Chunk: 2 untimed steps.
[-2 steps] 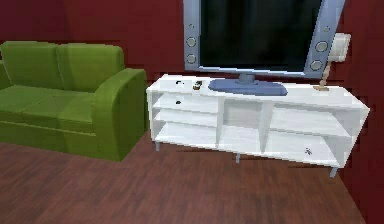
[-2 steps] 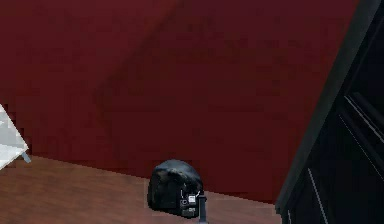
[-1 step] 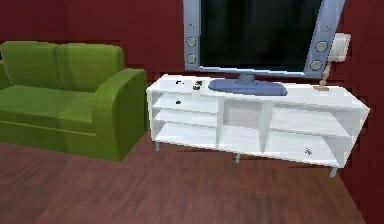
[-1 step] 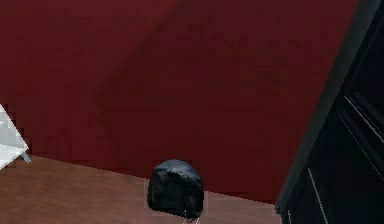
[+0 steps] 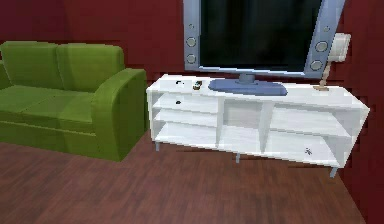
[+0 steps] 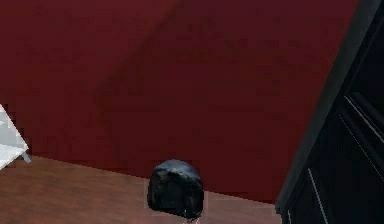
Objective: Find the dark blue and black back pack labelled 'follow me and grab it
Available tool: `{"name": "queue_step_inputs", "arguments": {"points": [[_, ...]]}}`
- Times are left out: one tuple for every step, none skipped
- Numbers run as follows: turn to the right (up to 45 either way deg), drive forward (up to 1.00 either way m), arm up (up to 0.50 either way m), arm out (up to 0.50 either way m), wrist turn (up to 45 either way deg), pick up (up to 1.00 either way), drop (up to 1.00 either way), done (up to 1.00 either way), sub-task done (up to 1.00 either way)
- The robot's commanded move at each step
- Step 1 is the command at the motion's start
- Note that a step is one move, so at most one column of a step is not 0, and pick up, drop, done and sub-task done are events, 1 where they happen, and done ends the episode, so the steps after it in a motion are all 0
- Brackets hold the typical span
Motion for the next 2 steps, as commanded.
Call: {"name": "queue_step_inputs", "arguments": {"points": [[0.0,0.00,0.10,0.00,0.0,0.00,0.00,0.00,0.00],[0.0,0.00,0.00,0.00,0.0,0.00,0.00,1.00,0.00]]}}
